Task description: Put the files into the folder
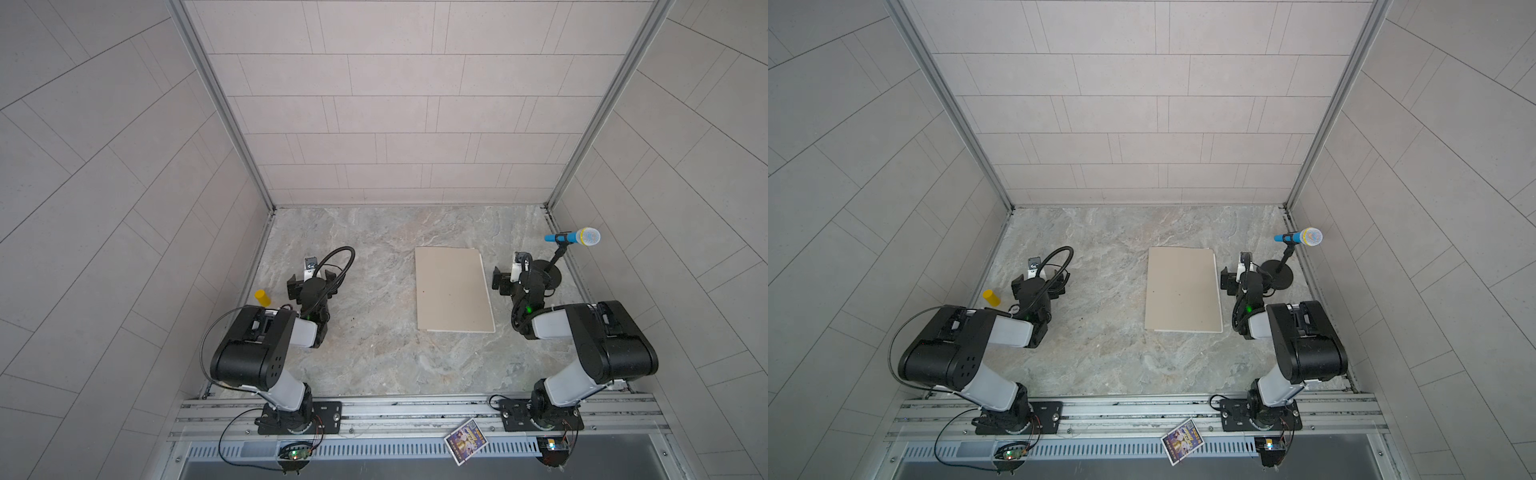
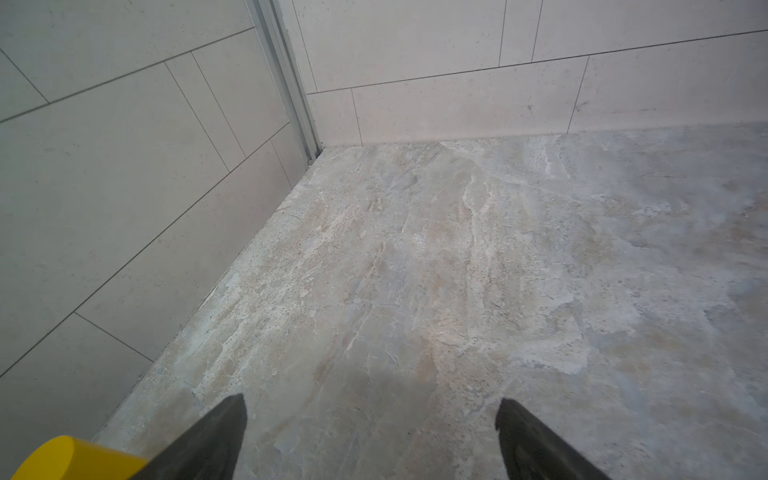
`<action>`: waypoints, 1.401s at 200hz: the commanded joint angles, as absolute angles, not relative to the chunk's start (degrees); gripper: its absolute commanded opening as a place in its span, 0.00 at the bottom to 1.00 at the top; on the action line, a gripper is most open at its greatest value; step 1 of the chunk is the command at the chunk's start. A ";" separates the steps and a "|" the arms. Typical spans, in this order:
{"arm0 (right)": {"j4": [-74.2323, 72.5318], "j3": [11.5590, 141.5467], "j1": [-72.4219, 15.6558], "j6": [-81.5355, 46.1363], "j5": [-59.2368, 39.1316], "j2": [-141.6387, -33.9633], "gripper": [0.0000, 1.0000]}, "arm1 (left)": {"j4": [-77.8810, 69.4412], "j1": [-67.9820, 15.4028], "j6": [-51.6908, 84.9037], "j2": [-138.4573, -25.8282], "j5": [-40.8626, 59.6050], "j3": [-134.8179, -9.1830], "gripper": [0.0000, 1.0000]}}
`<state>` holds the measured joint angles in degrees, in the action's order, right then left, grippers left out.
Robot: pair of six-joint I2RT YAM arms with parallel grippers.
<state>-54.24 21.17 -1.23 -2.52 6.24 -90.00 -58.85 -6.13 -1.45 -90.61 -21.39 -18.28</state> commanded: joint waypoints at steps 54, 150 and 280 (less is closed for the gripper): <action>-55.38 20.81 -1.41 -1.40 5.84 -90.24 1.00 | -57.35 -3.15 4.55 -91.18 -23.46 -20.41 1.00; -55.40 20.81 -1.49 -1.30 5.95 -90.27 1.00 | -54.40 -3.68 4.26 -91.78 -24.18 -22.24 1.00; -55.41 20.91 -1.49 -1.24 5.97 -90.35 1.00 | -54.35 -3.84 4.10 -91.85 -24.43 -22.35 1.00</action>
